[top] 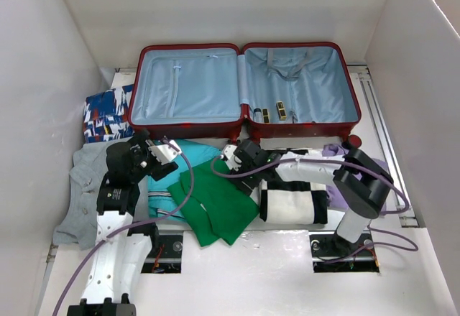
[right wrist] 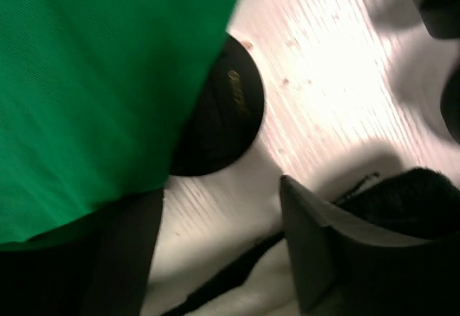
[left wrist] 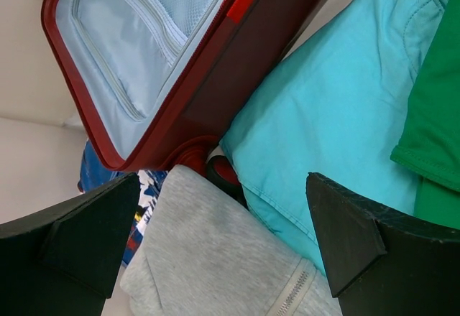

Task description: Pack the luggage

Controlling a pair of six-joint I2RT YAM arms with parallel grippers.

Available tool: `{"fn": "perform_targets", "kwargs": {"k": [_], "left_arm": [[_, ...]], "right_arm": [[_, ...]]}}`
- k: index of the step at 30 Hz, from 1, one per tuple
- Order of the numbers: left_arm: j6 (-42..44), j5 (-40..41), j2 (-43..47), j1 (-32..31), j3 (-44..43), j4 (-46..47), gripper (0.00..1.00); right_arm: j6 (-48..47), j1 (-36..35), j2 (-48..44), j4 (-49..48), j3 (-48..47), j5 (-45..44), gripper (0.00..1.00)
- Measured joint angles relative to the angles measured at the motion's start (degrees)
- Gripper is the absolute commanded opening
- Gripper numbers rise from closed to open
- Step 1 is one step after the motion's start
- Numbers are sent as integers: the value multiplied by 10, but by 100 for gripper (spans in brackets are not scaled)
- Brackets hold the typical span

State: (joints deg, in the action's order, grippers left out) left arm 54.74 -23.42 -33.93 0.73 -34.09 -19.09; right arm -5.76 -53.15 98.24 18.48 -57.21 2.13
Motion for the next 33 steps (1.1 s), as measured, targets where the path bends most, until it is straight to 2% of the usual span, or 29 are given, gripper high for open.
{"fn": "perform_targets", "kwargs": {"k": [2, 5, 16, 18, 23, 25, 29, 32, 33], "left_arm": [[0, 0, 0, 0, 0, -1, 99], [-3, 1, 0, 0, 0, -3, 99], [-7, 4, 0, 0, 0, -6, 99], [-7, 6, 1, 0, 0, -6, 99], [-6, 11, 5, 0, 0, -14, 99], [-6, 13, 7, 0, 0, -16, 99], [-2, 16, 8, 0, 0, -18, 99], [-1, 16, 9, 0, 0, -18, 99], [-1, 16, 9, 0, 0, -18, 99]], "right_arm": [[-2, -6, 6, -12, -1, -6, 81], [-7, -10, 13, -24, -8, -10, 100], [-26, -33, 63, -42, -62, 6, 100], [-26, -33, 75, -47, -74, 12, 98], [-21, -29, 89, -62, -87, 18, 83], [-16, -24, 89, -63, -87, 18, 83], [-4, -14, 81, -53, -82, 17, 89], [-2, -12, 78, -43, -80, 15, 89], [-2, -12, 77, -42, -80, 15, 83]]}}
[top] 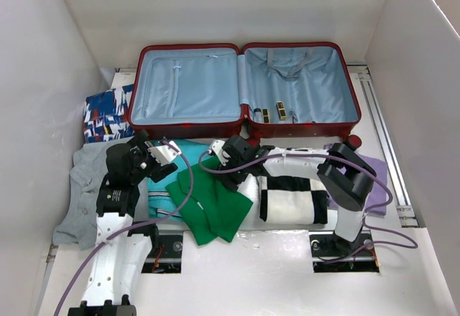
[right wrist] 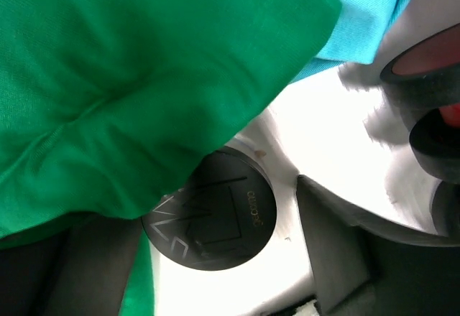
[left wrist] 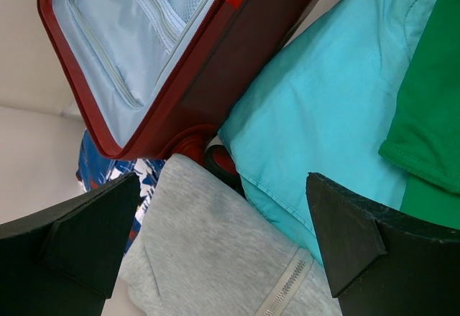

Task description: Pack the luggage

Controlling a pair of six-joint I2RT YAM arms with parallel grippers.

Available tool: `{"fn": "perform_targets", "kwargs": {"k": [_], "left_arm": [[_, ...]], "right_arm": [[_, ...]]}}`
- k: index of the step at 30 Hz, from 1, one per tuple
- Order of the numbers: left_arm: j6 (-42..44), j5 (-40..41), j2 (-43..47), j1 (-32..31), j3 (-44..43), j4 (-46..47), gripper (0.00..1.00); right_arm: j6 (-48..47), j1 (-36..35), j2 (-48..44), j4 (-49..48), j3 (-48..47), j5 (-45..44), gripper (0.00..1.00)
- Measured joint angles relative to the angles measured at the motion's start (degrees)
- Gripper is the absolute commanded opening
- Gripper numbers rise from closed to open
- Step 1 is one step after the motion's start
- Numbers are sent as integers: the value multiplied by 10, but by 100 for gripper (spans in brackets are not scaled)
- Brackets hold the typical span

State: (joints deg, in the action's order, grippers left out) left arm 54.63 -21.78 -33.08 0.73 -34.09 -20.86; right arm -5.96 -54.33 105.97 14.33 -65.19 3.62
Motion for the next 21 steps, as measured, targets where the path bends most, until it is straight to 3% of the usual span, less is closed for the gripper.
{"fn": "perform_targets", "kwargs": {"k": [2, 3, 6, 14, 21], "left_arm": [[1, 0, 0, 0, 0, 0, 99], [1, 0, 0, 0, 0, 0, 99], [2, 0, -1, 0, 0, 0, 99], [3, 0, -1, 0, 0, 1, 99], [-1, -3, -5, 0, 0, 14, 99]], "right_arm": [[1, 0, -1, 2, 0, 1, 64], [1, 0, -1, 3, 0, 1, 44], [7, 1, -2, 5, 0, 4, 25], [25, 39, -44, 78, 0, -6, 13], [25, 128, -169, 177, -88, -39, 13]]}}
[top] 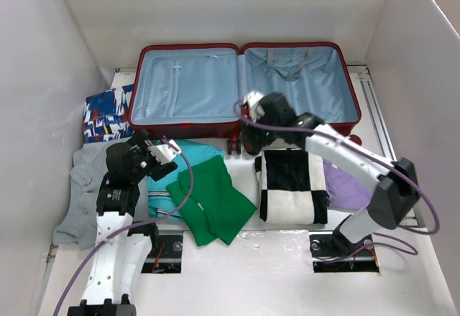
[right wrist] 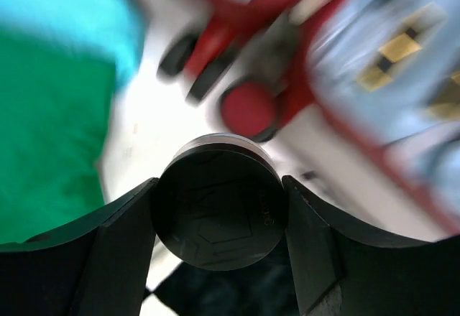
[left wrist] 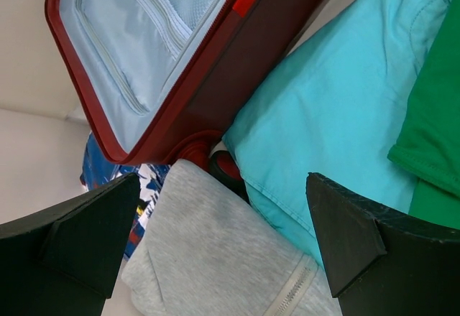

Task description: Pack the luggage

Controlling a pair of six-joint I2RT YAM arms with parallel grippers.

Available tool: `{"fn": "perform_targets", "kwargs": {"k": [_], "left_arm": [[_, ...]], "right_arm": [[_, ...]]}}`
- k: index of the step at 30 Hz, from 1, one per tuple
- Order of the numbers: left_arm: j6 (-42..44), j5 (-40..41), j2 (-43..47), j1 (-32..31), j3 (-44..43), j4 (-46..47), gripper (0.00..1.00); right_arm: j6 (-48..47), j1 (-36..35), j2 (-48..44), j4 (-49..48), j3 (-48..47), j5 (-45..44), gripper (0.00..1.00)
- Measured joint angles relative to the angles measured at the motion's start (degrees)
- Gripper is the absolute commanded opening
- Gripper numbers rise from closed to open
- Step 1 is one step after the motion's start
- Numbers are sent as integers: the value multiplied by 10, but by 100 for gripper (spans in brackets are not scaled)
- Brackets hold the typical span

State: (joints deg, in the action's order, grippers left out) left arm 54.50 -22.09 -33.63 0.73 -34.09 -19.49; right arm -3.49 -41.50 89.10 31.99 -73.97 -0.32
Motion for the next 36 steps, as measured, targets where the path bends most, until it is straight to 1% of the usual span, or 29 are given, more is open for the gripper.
{"fn": "perform_targets", "kwargs": {"k": [4, 7, 11, 14, 17, 20, 24, 28, 33, 34, 36], "left_arm": [[-9, -2, -12, 0, 0, 12, 99], [-21, -3, -30, 0, 0, 25, 99], [-42, -7, -62, 0, 0, 47, 99], [-61, -9, -85, 0, 0, 65, 99], [-77, -10, -99, 0, 0, 84, 99], [-88, -11, -109, 0, 0, 103, 99], [-94, -12, -121, 0, 0, 120, 99], [-97, -8, -141, 0, 0, 140, 99], [-98, -4, -152, 0, 2, 157, 99], [-98, -4, -152, 0, 4, 160, 99], [-98, -3, -153, 0, 7, 164, 99]], "right_arm": [[-12, 64, -28, 9, -87, 4, 13], [-25, 135, -8, 6, -142, 9, 12], [-38, 214, 97, -1, -228, 5, 12], [-45, 250, 190, -5, -265, 5, 12], [-44, 276, 267, -2, -269, 15, 11], [-40, 294, 319, -1, -269, 27, 11], [-28, 314, 327, -13, -267, 38, 11], [-16, 316, 331, -27, -249, 41, 11], [2, 318, 358, -30, -244, 41, 11], [4, 318, 362, -31, -244, 39, 13], [8, 318, 362, -31, -244, 38, 35]]}}
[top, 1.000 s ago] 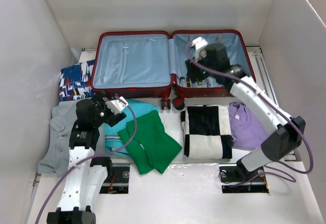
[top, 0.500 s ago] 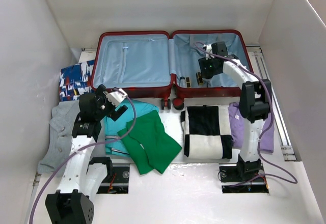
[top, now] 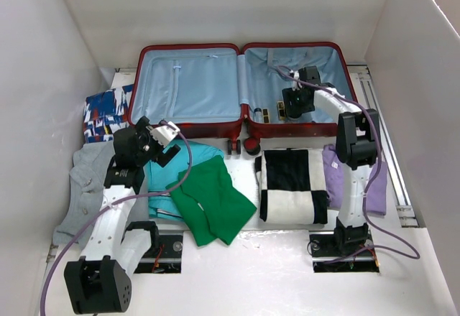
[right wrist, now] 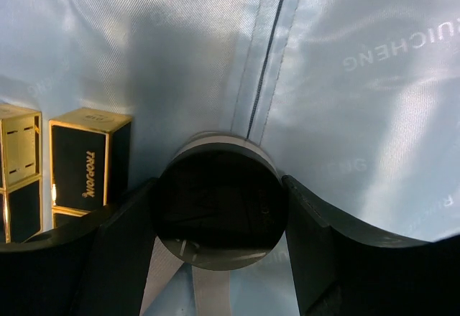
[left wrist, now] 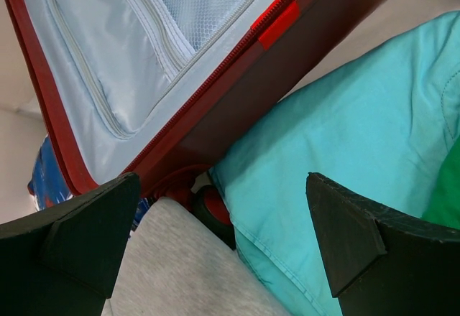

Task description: Pack the luggage

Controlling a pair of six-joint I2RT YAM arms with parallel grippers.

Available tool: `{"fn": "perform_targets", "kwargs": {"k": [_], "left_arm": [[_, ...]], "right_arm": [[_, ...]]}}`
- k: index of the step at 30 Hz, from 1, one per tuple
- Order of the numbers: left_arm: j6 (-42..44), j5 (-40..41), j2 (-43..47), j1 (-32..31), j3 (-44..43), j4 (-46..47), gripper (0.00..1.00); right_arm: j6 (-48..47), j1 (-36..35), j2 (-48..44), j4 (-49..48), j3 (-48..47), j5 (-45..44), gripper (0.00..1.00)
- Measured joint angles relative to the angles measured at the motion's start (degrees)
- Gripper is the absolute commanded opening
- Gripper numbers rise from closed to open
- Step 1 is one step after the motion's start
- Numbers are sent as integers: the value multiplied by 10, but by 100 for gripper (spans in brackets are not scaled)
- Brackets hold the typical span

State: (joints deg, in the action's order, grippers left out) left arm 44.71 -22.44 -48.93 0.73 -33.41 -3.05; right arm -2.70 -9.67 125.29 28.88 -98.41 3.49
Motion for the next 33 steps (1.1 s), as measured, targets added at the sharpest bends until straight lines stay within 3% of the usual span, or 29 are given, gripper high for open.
{"fn": "perform_targets", "kwargs": {"k": [6, 12, 15, 21, 22, 26, 30, 33], "left_arm": [[5, 0, 0, 0, 5, 5, 99], [13, -1, 2, 0, 5, 7, 99], [16, -2, 8, 0, 5, 6, 99], [22, -20, 39, 0, 5, -16, 99], [29, -30, 48, 0, 5, -26, 89], [97, -88, 74, 0, -9, -109, 75], [184, -151, 82, 0, -33, -219, 75], [224, -163, 81, -3, -36, -268, 85]], "right_arm": [[4, 2, 0, 6, -3, -7, 70], [4, 2, -5, 23, -4, -24, 82], [-3, 2, -31, 45, -3, -40, 100], [-29, -12, -149, 76, -4, -65, 100], [-34, -21, -174, 80, -4, -74, 100], [-55, -93, -288, 78, 25, -80, 100], [-65, -207, -419, 49, 151, -41, 100], [-53, -320, -494, 35, 268, -31, 100]]}}
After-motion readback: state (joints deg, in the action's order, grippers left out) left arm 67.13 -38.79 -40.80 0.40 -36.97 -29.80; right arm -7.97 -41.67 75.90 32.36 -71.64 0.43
